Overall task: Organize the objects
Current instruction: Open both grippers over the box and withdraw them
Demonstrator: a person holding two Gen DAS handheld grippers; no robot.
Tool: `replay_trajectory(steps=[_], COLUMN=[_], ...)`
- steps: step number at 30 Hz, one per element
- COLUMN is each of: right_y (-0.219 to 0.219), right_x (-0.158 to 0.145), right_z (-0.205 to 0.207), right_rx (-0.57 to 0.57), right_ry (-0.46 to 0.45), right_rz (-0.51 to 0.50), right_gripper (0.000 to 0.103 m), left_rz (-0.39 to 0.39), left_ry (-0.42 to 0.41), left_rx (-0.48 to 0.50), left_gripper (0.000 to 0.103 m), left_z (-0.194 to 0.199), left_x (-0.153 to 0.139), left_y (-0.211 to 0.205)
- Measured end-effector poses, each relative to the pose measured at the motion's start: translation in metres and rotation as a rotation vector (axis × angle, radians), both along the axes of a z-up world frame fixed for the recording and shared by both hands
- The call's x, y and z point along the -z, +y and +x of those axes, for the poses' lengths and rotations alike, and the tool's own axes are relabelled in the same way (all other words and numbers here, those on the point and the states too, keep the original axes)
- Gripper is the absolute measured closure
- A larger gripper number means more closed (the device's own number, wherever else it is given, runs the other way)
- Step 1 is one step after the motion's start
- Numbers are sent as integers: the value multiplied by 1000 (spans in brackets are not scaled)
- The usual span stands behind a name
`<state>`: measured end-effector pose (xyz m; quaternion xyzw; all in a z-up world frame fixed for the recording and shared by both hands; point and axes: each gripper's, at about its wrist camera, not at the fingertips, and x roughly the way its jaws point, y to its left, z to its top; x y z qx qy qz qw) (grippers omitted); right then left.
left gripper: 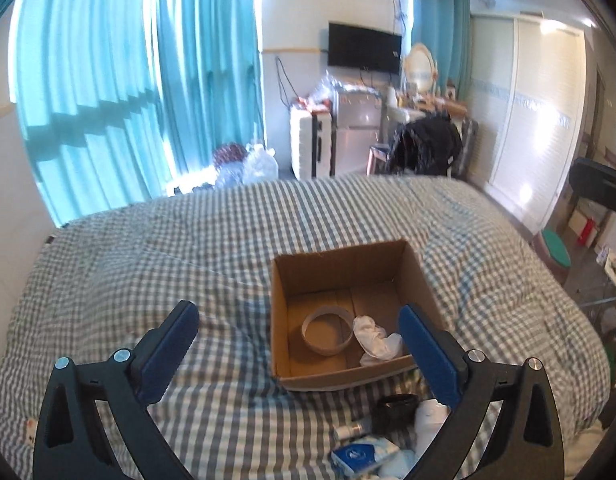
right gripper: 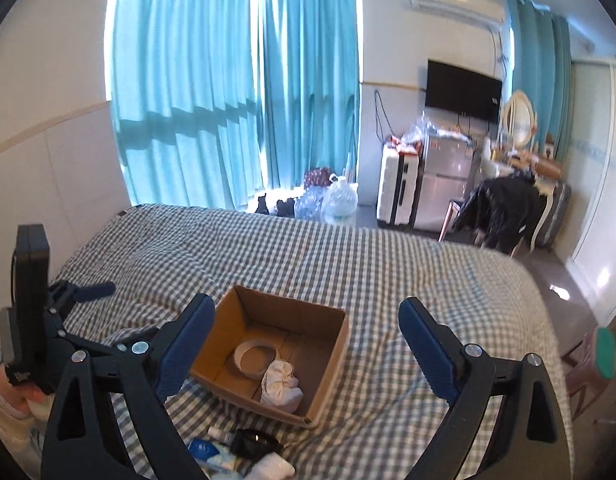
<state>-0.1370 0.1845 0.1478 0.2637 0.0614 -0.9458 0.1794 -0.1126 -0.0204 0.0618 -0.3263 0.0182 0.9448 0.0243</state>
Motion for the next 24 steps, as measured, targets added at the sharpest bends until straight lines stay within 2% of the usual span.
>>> replay_trajectory(steps=[3, 6, 11, 17, 21, 24], right_y=[1, 4, 5, 3, 0, -2], right_x=[-22, -36, -31, 11, 54, 92], right_z=[30, 59, 93, 109, 108, 103], right_rx=[-2, -16, -60, -93, -102, -101], right_ry=[51, 96, 103, 48, -9, -55], right_rz=[50, 67, 78, 68, 90, 124], right_gripper=[7, 4, 3, 3, 3, 3], left_rz=[1, -24, -11, -17, 24, 3], left_ry=[43, 50, 72, 19, -31, -65], left_rx=[-27, -74, -93, -178, -244, -297], left_gripper=[0, 0, 0, 0, 0, 0], left_z=[25, 47, 75, 94, 97, 96], left_x=[-23, -37, -38, 2, 43, 78], left_y=[-2, -4, -2, 5, 4, 8])
